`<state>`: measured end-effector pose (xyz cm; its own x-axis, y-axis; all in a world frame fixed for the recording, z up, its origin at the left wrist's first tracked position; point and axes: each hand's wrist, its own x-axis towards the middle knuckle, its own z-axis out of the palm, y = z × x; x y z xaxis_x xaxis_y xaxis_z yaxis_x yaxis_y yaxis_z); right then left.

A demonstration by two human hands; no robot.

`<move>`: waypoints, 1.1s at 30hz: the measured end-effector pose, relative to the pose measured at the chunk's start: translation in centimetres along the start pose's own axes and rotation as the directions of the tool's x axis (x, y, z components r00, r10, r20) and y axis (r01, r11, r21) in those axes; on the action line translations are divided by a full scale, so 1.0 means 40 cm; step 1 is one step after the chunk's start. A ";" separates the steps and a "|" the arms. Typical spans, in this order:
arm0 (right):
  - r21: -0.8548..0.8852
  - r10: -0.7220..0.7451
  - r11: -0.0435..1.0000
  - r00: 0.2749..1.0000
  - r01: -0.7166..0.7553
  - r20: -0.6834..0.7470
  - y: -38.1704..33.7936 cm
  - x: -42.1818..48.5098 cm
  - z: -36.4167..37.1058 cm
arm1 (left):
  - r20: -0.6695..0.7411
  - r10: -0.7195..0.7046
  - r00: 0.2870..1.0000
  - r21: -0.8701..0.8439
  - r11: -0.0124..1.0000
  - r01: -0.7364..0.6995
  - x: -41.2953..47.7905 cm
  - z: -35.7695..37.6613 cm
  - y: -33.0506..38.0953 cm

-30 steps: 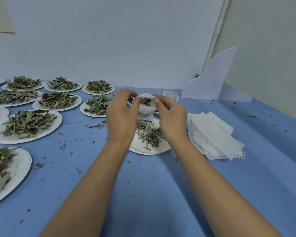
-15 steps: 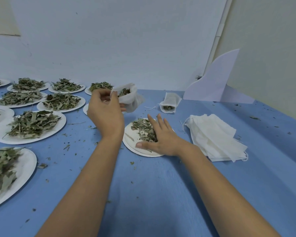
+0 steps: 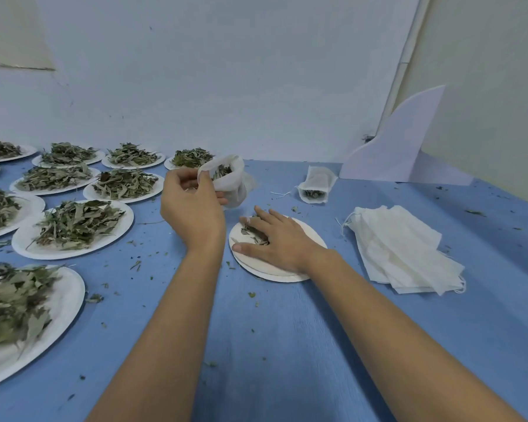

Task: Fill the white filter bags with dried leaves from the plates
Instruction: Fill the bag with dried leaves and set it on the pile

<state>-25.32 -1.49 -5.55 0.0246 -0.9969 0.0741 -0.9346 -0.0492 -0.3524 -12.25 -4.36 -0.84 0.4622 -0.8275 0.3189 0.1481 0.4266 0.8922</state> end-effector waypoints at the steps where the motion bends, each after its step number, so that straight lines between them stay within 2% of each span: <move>1: 0.033 -0.010 0.999 0.999 0.011 -0.031 -0.001 0.002 0.001 | -0.001 -0.004 1.000 0.002 1.000 0.004 0.002 0.000 -0.003; 4: 0.098 -0.041 0.994 0.990 0.055 -0.136 -0.002 -0.002 0.002 | 0.003 -0.011 1.000 0.016 1.000 0.011 0.003 0.000 -0.008; 9: 0.082 -0.024 0.996 0.974 0.044 -0.227 0.002 -0.020 0.004 | 0.019 0.003 1.000 0.023 1.000 -0.004 -0.001 -0.001 -0.009; 14: 0.086 0.024 0.996 0.979 -0.006 -0.205 -0.001 -0.049 -0.004 | 0.043 -0.006 0.999 0.028 1.000 0.005 -0.009 0.002 -0.009; 17: 0.021 0.086 0.996 0.968 -0.084 -0.237 -0.011 -0.059 -0.019 | 0.040 0.002 0.999 0.029 1.000 -0.003 -0.012 0.004 -0.006; 19: 0.039 0.110 0.994 0.961 -0.103 -0.255 -0.013 -0.067 -0.050 | 0.035 0.002 0.999 0.030 1.000 -0.003 -0.012 0.004 -0.005; 21: 0.113 0.103 0.990 0.979 -0.085 -0.173 -0.006 -0.082 -0.094 | 0.032 0.000 0.999 0.029 1.000 -0.001 -0.010 0.003 -0.006; 23: 0.217 0.070 0.974 0.998 -0.067 -0.007 0.004 -0.098 -0.135 | 0.032 -0.003 0.999 0.038 0.999 0.002 -0.009 0.002 -0.010; 25: 0.248 0.046 0.966 0.993 -0.073 0.113 0.010 -0.111 -0.153 | 0.033 -0.003 0.999 0.044 0.999 0.001 -0.009 0.002 -0.014; 28: 0.182 0.024 0.981 0.977 -0.063 0.213 0.004 -0.115 -0.145 | 0.033 -0.002 0.999 0.052 0.999 0.001 -0.010 0.003 -0.019; 33: -0.039 0.031 0.999 0.951 -0.020 0.308 0.015 -0.110 -0.120 | 0.036 -0.004 0.999 0.052 0.999 0.002 -0.013 0.006 -0.020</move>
<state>-27.71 3.15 -1.59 0.1042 -0.9681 -0.2280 -0.9480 -0.0273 -0.3171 -12.80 -4.35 -1.64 0.4296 -0.8418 0.3267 0.1030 0.4052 0.9084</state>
